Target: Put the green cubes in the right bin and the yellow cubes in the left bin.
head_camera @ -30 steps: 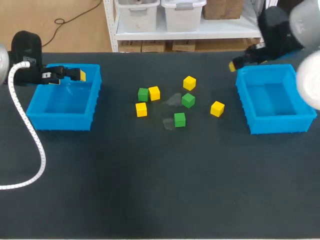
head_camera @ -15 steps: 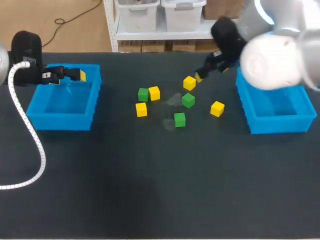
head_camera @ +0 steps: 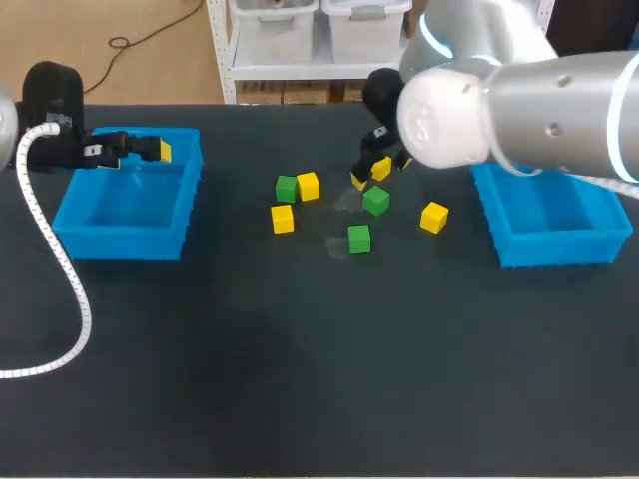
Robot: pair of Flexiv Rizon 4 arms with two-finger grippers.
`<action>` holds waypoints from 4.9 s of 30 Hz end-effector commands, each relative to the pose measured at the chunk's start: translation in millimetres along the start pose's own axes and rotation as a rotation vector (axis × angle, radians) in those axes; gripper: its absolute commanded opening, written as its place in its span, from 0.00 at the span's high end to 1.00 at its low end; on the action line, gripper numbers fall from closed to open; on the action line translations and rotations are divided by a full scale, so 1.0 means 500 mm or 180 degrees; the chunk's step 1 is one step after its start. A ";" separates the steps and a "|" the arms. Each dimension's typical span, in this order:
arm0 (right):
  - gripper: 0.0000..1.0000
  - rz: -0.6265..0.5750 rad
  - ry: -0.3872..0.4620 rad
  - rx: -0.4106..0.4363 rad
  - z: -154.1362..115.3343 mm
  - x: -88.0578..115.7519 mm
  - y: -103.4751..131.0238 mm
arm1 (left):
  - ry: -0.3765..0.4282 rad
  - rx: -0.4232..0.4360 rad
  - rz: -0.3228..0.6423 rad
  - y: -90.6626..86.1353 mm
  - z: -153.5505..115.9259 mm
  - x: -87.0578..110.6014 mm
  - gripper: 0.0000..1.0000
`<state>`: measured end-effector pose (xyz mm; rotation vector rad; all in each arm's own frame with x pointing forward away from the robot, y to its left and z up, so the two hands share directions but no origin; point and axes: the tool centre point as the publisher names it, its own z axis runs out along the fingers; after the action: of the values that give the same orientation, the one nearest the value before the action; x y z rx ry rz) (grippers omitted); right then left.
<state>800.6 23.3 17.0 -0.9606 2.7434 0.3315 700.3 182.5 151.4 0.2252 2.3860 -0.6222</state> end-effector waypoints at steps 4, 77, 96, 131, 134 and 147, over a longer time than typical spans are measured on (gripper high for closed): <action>0.00 0.0048 0.0111 0.0050 0.014 0.008 -0.008 | -0.0021 0.0036 0.0007 0.005 0.000 0.003 0.00; 0.00 0.2053 -0.0671 0.0998 -0.294 0.278 -0.298 | -0.0021 0.0036 0.0007 0.005 0.000 0.003 0.00; 0.00 -0.0464 -0.0129 0.0447 -0.250 0.105 0.044 | -0.0021 0.0036 0.0007 0.005 0.000 0.003 0.00; 0.00 0.1539 0.0588 0.0461 -0.008 0.099 0.162 | -0.0021 0.0036 0.0007 0.005 0.000 0.003 0.00; 0.00 0.1552 0.0627 0.0469 0.000 0.097 0.163 | -0.0021 0.0036 0.0007 0.005 0.000 0.003 0.00; 0.00 0.1642 0.0666 0.0563 0.025 0.142 0.183 | -0.0021 0.0036 0.0007 0.005 0.000 0.003 0.00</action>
<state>697.3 57.1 4.0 -0.2344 3.1320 0.0480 700.3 182.5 151.3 0.2251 2.3860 -0.6220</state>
